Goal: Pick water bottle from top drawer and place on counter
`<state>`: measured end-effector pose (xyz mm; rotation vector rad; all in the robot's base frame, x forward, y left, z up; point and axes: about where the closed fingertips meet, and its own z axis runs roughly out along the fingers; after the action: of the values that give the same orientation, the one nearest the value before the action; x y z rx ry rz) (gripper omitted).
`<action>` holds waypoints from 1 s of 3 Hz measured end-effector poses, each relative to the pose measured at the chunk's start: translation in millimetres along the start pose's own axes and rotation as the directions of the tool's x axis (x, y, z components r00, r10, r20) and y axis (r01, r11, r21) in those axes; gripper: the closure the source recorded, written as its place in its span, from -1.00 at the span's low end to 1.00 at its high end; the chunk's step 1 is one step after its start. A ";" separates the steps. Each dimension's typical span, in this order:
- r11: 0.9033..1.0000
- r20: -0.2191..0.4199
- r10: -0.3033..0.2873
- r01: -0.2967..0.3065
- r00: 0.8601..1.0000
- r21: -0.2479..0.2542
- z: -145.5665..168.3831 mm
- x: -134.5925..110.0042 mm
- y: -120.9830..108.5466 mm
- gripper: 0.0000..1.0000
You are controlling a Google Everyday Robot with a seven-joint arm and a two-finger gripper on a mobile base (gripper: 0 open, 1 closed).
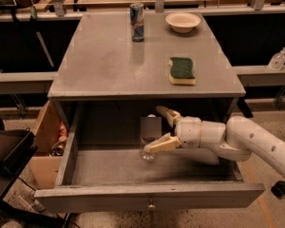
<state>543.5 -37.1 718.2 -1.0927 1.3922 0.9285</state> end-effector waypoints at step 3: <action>1.000 0.002 -0.009 0.009 1.000 -0.029 16.0 -0.2 3.0 0.69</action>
Offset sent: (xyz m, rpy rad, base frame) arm 0.0023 0.0108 -0.0024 -0.0030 -0.0048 0.0202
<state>545.0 -21.1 716.5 -1.1190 1.3754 0.9456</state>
